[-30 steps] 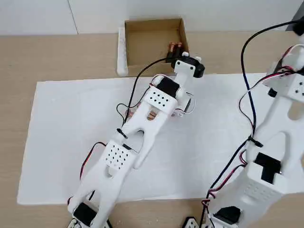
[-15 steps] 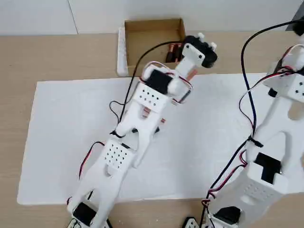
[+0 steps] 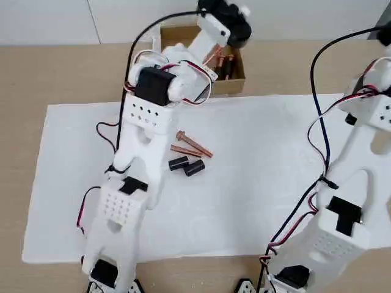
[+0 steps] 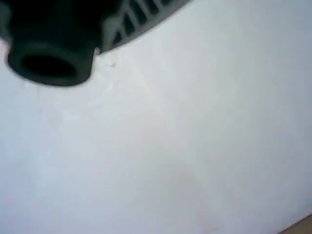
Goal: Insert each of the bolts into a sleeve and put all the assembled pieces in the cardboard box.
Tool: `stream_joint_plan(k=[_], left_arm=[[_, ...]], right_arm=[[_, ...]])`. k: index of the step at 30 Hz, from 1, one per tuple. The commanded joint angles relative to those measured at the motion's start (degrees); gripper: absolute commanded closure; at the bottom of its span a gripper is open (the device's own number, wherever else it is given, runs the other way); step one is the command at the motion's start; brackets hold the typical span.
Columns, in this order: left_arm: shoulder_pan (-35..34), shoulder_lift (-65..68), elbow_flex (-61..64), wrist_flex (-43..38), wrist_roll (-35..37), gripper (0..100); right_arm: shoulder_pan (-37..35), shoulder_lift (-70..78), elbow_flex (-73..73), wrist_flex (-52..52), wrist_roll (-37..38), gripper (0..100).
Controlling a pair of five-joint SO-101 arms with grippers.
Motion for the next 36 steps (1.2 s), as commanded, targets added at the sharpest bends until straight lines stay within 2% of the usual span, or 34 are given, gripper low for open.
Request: stream_joint_plan(k=[1,3,5,9,12,18,22,24,27,29,33,36], left_arm=[[0.00,-17.41,16.84,1.23,1.05,100],[0.26,-24.79,28.44,1.23,0.88,100],[0.18,-31.38,40.04,1.23,-2.37,100],[0.18,-42.46,62.81,1.14,-20.22,100],[-1.49,-47.38,73.45,-0.26,-29.54,99],[-8.79,-48.79,76.00,-9.14,-30.86,99],[-10.37,-47.21,76.62,-9.93,-31.30,99],[-10.46,-45.54,78.99,-9.93,-36.04,99],[-10.73,-43.16,84.09,-9.93,-48.09,99],[-11.34,-41.14,86.37,-10.11,-53.10,99],[-13.89,-36.31,86.64,-10.73,-58.46,99],[-15.21,-32.70,86.64,-12.66,-59.87,99]], right_arm=[[0.22,-4.35,-0.18,0.66,0.44,99.5],[0.22,-4.35,-0.18,0.66,0.44,99.5],[0.22,-4.35,-0.18,0.75,0.44,99.5],[0.13,-4.35,-0.18,0.75,0.18,99.5],[0.13,-4.35,-0.18,0.84,0.18,99.5],[0.13,-4.35,-0.18,1.19,0.18,99.5],[-0.48,-4.35,-0.18,1.19,0.18,99.5],[-0.92,-4.26,-0.18,1.19,0.18,99.5],[-2.33,-4.18,-0.18,1.19,0.18,99.5],[-2.68,-4.00,-0.18,1.19,0.18,99.5],[-4.53,-4.00,1.05,1.10,0.35,99.5],[-7.25,-4.26,2.64,1.10,0.35,99.5]])
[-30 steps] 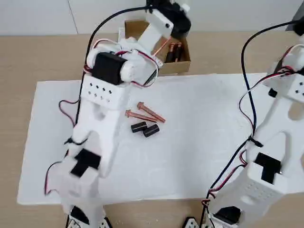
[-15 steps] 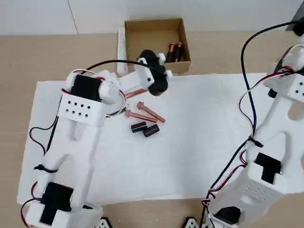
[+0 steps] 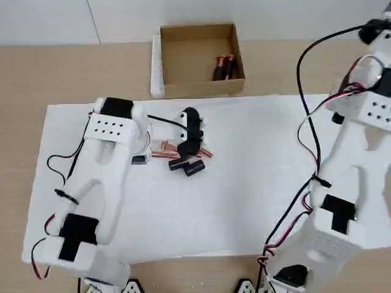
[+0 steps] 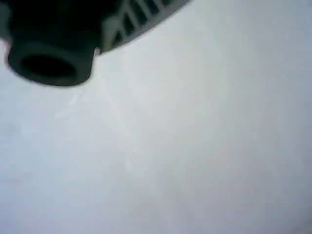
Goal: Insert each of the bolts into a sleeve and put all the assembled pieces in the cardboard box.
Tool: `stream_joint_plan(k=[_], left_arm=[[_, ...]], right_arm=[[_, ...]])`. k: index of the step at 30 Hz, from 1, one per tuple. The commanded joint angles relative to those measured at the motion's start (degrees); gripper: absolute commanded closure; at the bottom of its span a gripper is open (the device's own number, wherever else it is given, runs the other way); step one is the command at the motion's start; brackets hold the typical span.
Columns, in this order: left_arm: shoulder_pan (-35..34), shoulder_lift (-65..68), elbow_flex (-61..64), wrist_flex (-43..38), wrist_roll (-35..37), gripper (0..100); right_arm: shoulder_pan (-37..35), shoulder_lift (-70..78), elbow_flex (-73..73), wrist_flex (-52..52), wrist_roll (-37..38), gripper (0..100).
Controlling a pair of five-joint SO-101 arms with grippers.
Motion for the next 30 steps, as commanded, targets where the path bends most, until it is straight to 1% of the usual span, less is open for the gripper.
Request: stream_joint_plan(k=[1,6,14,17,23,30], left_arm=[[-1.49,2.46,0.04,-2.20,-4.22,99],[-3.78,6.95,0.04,-1.85,-10.29,99],[-7.82,7.91,0.04,-1.85,-16.79,99],[-8.97,8.09,0.04,-1.85,-17.41,99],[-8.62,8.70,0.40,-2.20,-18.46,99],[-8.00,14.24,-2.51,-1.32,-18.20,99]], right_arm=[[-3.12,-4.26,0.79,0.66,0.35,99.5],[-5.93,-4.35,1.32,0.66,0.35,99.5],[-6.20,-4.26,1.32,0.66,0.35,99.5],[-6.29,-4.00,1.32,0.66,0.18,99.5],[-6.29,-3.91,1.41,0.66,0.18,99.5],[-6.29,-3.91,1.41,0.66,0.18,99.5]])
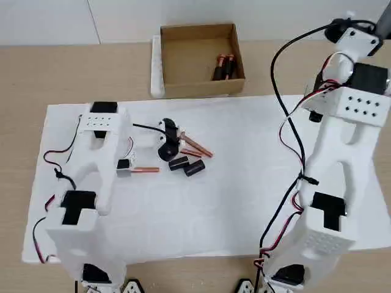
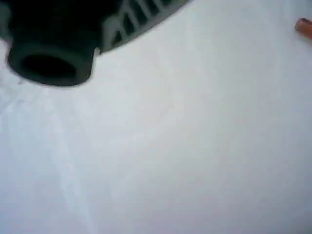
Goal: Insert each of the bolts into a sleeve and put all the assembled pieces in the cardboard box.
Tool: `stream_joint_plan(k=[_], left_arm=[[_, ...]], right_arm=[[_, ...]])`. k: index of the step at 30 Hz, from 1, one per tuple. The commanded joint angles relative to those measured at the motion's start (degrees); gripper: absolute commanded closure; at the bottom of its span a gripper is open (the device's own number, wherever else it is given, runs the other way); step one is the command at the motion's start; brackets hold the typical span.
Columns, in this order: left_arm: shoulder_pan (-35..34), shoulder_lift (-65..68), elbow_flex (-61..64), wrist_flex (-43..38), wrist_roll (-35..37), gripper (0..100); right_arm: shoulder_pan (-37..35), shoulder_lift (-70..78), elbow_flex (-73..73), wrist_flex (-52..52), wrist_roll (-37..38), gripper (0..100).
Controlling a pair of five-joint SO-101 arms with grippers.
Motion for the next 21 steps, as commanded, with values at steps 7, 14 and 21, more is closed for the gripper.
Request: stream_joint_plan(k=[7,14,21], left_arm=[[1.85,3.78,-10.33,5.63,-12.75,99],[2.46,6.33,-14.46,7.91,-9.93,88],[2.46,5.98,-15.78,8.18,-5.80,84]], right_arm=[[-1.19,-3.91,-0.18,0.66,0.18,99.5],[-2.33,-3.91,-0.18,0.66,0.26,99.5],[-2.33,-4.00,-0.18,0.66,0.35,99.5]])
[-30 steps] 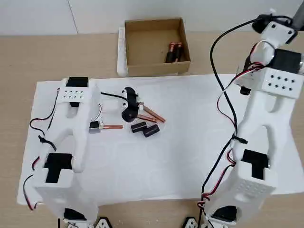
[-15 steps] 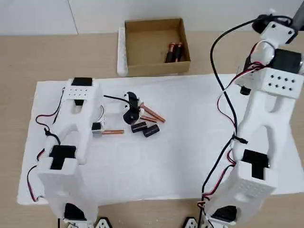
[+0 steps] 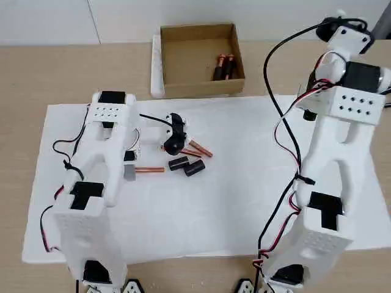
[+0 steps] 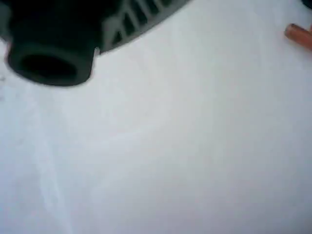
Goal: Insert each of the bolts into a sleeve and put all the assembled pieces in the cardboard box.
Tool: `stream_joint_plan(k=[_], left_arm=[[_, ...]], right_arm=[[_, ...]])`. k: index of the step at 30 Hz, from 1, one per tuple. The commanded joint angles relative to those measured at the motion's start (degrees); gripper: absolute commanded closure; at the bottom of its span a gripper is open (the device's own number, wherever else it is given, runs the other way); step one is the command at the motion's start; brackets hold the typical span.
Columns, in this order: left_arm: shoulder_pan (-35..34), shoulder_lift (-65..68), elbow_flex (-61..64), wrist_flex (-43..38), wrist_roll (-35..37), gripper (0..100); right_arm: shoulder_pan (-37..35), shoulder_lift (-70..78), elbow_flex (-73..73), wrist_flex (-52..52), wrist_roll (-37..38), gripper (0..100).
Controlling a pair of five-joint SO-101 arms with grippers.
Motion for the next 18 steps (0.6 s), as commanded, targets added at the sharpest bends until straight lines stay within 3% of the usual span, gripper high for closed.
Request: stream_joint_plan(k=[1,4,8,10,15,18], left_arm=[[0.26,-0.88,-4.53,1.93,-3.78,84],[0.26,-0.88,-10.59,5.54,2.64,84],[0.53,-0.88,-16.75,5.63,20.13,84],[1.23,-0.88,-19.91,5.63,31.74,84],[4.66,-0.97,-26.33,5.63,69.27,84],[6.24,-0.97,-29.85,5.71,82.55,84]], right_arm=[[-0.48,-4.00,-0.18,0.66,0.35,99.5],[-0.48,-4.00,-0.18,0.66,0.35,99.5],[-0.48,-4.09,-0.18,0.40,0.35,99.5],[-0.48,-4.09,-0.18,0.40,0.35,99.5],[-0.48,-4.26,-0.18,0.31,0.35,99.5],[-0.48,-4.35,-0.26,0.31,0.35,99.5]])
